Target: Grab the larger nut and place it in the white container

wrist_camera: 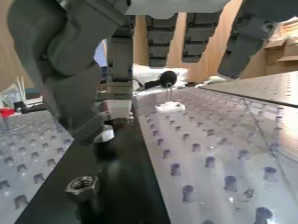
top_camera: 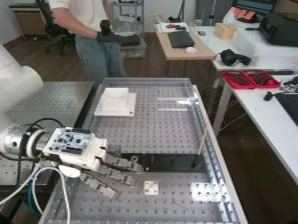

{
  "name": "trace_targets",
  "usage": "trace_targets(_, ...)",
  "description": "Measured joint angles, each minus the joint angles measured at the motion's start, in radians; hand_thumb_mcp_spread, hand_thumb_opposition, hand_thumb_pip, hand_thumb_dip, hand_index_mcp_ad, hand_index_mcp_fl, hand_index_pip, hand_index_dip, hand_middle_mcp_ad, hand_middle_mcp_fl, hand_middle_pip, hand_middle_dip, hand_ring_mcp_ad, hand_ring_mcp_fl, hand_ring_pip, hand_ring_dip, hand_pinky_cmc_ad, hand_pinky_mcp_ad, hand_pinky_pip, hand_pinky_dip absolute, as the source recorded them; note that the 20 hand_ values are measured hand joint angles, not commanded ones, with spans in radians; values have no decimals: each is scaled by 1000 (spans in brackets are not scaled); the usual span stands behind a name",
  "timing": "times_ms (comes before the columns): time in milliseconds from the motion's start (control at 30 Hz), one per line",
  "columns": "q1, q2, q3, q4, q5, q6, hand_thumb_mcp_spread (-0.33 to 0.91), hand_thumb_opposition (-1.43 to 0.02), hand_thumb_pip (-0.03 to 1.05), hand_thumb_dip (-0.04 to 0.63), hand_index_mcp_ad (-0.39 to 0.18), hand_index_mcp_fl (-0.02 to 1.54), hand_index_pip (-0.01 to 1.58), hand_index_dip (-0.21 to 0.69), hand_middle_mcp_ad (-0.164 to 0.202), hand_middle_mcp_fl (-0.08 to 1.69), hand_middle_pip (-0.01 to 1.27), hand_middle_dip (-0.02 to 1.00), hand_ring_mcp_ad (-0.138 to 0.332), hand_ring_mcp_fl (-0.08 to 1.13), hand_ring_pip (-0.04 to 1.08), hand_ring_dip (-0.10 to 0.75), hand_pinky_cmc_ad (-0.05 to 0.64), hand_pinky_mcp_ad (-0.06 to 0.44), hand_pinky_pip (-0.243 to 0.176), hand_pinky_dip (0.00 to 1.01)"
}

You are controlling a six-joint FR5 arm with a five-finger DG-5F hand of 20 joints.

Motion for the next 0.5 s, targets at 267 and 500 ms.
trace_targets(267, 4, -8, 6, -2, -7, -10, 342, -845, 710, 204, -168, 23, 1557, 150, 24, 7, 124, 237, 115, 0, 82, 101, 379, 297, -91, 370)
trace_targets(500, 5, -17, 12, -6, -5, -10, 342, -845, 710, 204, -168, 19, 1557, 148, 24, 7, 124, 237, 115, 0, 82, 101, 379, 297, -91, 370)
